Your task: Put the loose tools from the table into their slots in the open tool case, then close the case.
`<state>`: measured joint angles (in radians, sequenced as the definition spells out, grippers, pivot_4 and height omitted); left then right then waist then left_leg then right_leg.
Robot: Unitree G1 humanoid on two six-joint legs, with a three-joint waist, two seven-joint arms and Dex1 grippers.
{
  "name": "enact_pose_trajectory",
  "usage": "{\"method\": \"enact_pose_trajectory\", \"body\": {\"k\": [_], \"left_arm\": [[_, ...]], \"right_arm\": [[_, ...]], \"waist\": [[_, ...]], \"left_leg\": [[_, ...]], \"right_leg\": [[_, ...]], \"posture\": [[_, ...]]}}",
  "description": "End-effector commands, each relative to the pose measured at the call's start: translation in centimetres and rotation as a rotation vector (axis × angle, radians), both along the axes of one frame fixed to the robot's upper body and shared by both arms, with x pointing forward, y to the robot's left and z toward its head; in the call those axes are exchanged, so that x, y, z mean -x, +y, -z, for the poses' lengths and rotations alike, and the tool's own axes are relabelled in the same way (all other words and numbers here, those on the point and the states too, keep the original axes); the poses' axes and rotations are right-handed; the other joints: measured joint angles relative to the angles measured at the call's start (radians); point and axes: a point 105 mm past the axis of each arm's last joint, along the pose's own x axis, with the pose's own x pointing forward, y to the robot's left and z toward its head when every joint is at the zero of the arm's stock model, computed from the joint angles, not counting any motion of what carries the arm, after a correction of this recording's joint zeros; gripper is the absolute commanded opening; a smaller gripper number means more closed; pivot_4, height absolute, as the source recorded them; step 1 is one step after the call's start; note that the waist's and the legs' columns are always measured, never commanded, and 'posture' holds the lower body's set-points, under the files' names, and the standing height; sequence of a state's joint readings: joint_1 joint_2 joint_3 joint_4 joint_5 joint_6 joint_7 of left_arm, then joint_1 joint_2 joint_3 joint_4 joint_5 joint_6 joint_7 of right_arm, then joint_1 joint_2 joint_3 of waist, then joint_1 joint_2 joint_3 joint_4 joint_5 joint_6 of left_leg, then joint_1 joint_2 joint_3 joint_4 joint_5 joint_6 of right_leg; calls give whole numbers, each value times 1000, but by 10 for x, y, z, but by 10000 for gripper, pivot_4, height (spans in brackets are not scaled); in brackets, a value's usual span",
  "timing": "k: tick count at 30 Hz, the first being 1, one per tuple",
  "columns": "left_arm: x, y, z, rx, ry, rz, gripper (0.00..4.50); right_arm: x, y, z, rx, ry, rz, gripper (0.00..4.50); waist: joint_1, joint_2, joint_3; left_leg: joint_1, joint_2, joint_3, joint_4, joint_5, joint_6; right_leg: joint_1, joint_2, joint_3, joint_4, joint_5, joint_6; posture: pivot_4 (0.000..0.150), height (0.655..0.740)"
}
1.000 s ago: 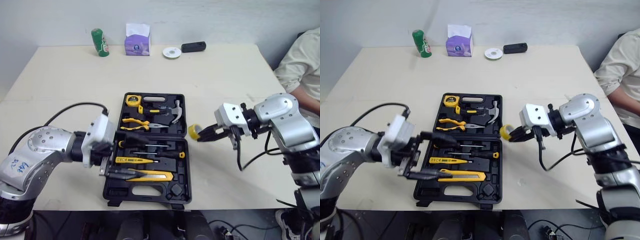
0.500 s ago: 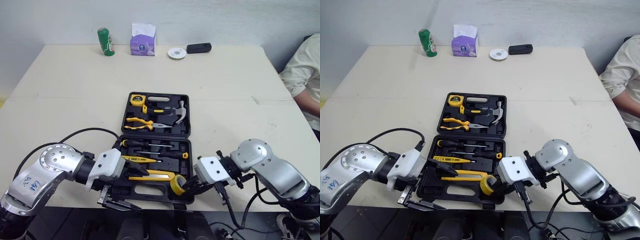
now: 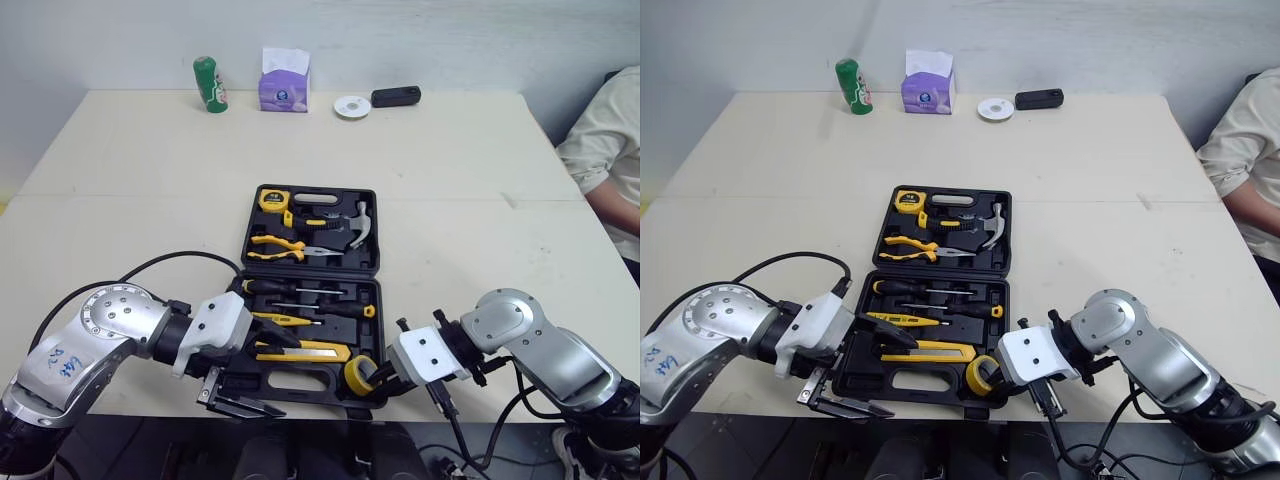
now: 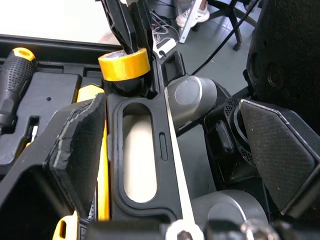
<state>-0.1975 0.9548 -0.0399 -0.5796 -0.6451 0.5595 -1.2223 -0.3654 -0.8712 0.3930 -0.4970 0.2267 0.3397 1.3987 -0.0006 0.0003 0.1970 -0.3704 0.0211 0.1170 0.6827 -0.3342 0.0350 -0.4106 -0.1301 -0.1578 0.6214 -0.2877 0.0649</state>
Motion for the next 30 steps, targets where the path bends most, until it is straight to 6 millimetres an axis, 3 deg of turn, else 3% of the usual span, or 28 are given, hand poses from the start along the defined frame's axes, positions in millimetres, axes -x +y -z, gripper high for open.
{"method": "enact_pose_trajectory", "body": {"k": [1, 6, 11, 16, 21, 23, 30], "left_arm": [[3, -6, -9, 26, -34, 34, 45000], [1, -8, -10, 29, -43, 37, 45000], [0, -9, -10, 30, -46, 41, 45000], [0, -10, -9, 30, -47, 44, 45000], [2, -11, -8, 31, -49, 46, 45000], [4, -12, -7, 31, -44, 50, 45000], [2, -11, -7, 23, -46, 46, 45000]], "right_arm": [[16, 4, -6, -24, 44, -65, 10613], [21, 3, -20, -71, 29, -94, 34343], [13, 2, -24, -107, 10, -63, 34343], [2, 14, -21, -243, -24, -20, 34343], [2, 20, -9, -301, -50, -41, 13207], [4, 22, -7, -330, 3, -29, 1965], [-2, 22, 11, -313, 39, 15, 842]], "waist": [[1, 0, 0], [1, 0, 0], [2, 0, 0], [1, -1, 0], [2, -1, 0], [2, -1, 0], [0, -1, 0]], "left_leg": [[0, 0, 0, 0, 0, 0], [0, 0, 0, 0, 0, 0], [0, 0, 0, 0, 0, 0], [0, 0, 0, 0, 0, 0], [0, -1, 0, 0, 0, 1], [0, -1, 0, 0, 0, 1], [0, -1, 0, 0, 0, 1]], "right_leg": [[0, 0, 0, 0, 0, 0], [0, 0, 0, 0, 0, 0], [0, 0, 0, 0, 0, 0], [0, 0, 0, 0, 0, 0], [0, 0, 0, 0, 0, 0], [1, 0, 0, 0, 0, 0], [1, 0, 0, 0, 0, 0]], "posture": [[1500, 7316], [1500, 7316], [1500, 7316], [1500, 7316], [1500, 7316], [1500, 7316], [1500, 7316]]}}
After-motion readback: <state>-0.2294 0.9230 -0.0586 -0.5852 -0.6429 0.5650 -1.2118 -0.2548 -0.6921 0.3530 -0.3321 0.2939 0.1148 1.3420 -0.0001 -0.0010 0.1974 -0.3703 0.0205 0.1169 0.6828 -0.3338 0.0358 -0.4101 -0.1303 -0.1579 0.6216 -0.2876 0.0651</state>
